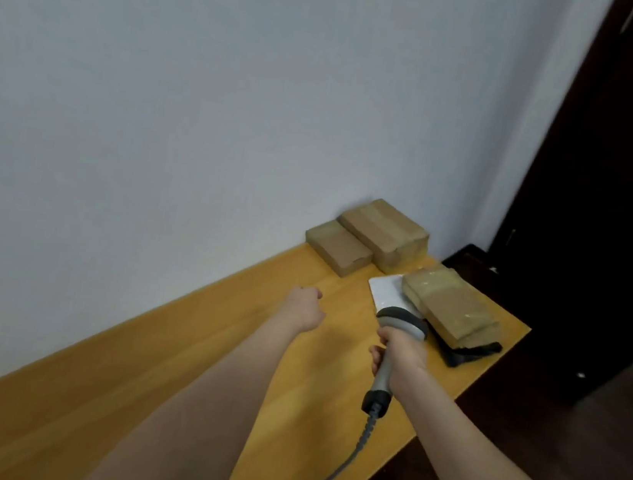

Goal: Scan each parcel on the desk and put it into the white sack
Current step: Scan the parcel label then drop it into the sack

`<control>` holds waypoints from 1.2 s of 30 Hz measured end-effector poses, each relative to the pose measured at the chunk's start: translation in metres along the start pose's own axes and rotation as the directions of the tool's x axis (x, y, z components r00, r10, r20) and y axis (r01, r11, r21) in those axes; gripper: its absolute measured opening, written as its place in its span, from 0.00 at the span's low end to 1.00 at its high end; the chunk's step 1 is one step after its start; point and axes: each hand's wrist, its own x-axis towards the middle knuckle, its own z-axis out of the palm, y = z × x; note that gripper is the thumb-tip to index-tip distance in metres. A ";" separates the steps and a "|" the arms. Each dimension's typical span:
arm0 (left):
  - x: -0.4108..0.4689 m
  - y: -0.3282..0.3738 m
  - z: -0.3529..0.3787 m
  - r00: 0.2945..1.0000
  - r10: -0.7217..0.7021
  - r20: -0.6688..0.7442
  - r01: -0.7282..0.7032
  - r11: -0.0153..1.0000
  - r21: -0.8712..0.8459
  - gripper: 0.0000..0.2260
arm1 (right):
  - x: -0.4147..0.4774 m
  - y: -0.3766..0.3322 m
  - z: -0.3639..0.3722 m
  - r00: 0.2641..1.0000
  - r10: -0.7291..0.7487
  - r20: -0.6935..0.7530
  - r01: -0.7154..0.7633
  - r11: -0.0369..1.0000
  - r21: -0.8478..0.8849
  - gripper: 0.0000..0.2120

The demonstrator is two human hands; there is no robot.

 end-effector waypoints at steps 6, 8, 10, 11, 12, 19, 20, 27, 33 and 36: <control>0.047 0.054 0.048 0.988 0.100 0.118 -0.100 0.995 -0.008 0.23 | 0.036 -0.023 -0.048 0.982 -0.026 -0.186 0.032 0.999 0.028 0.06; 0.058 0.072 0.063 0.979 0.132 0.153 -0.134 0.991 0.002 0.22 | 0.051 -0.032 -0.065 0.972 -0.032 -0.233 0.038 0.999 0.020 0.07; 0.068 0.089 0.075 0.974 0.134 0.184 -0.136 0.991 -0.003 0.22 | 0.067 -0.042 -0.082 0.958 -0.044 -0.282 0.047 0.999 0.005 0.07; 0.072 0.097 0.082 0.971 0.129 0.203 -0.127 0.992 -0.021 0.23 | 0.076 -0.046 -0.090 0.952 -0.046 -0.303 0.048 0.999 -0.003 0.07; 0.076 0.103 0.087 0.968 0.123 0.219 -0.118 0.992 -0.039 0.23 | 0.085 -0.052 -0.097 0.947 -0.044 -0.319 0.044 0.999 -0.007 0.07; 0.108 0.142 0.121 0.963 -0.045 0.264 0.124 0.948 -0.293 0.25 | 0.156 -0.087 -0.126 0.976 0.030 -0.216 -0.018 0.998 0.056 0.08; 0.112 0.149 0.126 0.959 -0.080 0.271 0.179 0.914 -0.364 0.25 | 0.165 -0.092 -0.130 0.979 0.017 -0.205 -0.007 0.999 0.049 0.08; 0.140 0.187 0.182 0.891 -0.235 0.387 0.445 0.618 -0.648 0.13 | 0.230 -0.121 -0.152 0.987 -0.051 -0.149 0.045 0.998 -0.042 0.17; 0.160 0.187 0.208 0.847 -0.266 0.461 0.531 0.376 -0.759 0.21 | 0.260 -0.122 -0.153 0.997 0.025 -0.076 -0.030 0.998 -0.061 0.09; 0.158 0.181 0.207 0.834 -0.289 0.470 0.541 0.263 -0.799 0.16 | 0.265 -0.119 -0.150 0.996 0.075 -0.049 -0.074 0.997 0.005 0.07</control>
